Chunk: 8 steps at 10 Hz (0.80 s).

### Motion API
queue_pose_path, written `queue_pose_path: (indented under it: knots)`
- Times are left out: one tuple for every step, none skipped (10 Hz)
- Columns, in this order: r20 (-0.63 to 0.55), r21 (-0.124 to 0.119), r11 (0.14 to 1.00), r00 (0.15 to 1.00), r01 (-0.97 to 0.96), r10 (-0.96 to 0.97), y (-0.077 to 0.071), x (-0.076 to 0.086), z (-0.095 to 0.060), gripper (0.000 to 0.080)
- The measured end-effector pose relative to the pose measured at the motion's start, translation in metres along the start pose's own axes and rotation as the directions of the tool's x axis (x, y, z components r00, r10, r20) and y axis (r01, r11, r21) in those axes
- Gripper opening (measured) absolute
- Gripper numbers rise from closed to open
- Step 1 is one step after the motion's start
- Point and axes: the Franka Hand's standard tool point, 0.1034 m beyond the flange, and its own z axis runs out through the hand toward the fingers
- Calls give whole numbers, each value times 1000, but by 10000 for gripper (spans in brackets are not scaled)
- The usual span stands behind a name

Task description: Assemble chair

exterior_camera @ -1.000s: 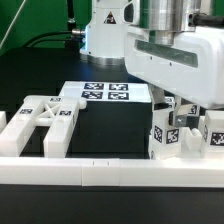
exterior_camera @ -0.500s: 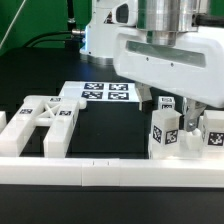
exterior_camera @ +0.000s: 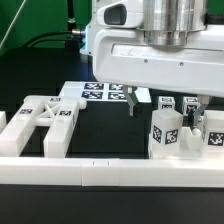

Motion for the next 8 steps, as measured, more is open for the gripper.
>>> queue_pose_path:
  knots:
    - [0, 2, 994, 994, 105, -105, -2, -1, 0, 649]
    - [0, 2, 984, 984, 178, -178, -2, -1, 0, 649]
    - [0, 1, 966, 966, 257, -257, -2, -1, 0, 649]
    - [0, -1, 944, 944, 330, -330, -3, -1, 0, 649]
    - [0, -6, 929, 929, 370, -370, -2, -1, 0, 649]
    - [1, -9, 896, 896, 445, -445, -2, -1, 0, 649]
    - [3, -14, 867, 867, 498, -498, -2, -1, 0, 649]
    - [5, -17, 831, 832, 555, -555, -1, -1, 0, 649]
